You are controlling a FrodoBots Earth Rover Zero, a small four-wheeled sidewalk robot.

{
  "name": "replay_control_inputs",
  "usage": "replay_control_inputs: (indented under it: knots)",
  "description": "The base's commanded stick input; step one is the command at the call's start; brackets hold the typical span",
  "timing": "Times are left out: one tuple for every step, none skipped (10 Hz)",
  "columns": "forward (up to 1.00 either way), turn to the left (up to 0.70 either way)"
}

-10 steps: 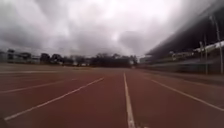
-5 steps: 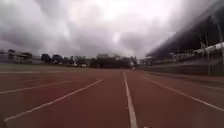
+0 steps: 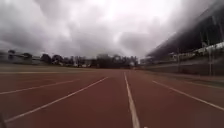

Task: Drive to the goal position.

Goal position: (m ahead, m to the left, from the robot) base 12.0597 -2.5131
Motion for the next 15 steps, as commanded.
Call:
replay_control_inputs:
  knots:
    - [0.62, 0.0]
    - [0.65, 0.0]
    - [0.67, -0.01]
    - [0.67, -0.24]
    - [0.67, -0.34]
    - [0.67, -0.34]
    - [0.67, -0.34]
    - [0.67, -0.34]
    - [0.67, -0.34]
    - [0.67, -0.34]
    - [0.67, -0.34]
    - [0.68, -0.34]
    - [0.67, -0.34]
    - [0.67, -0.34]
    - [0.67, -0.34]
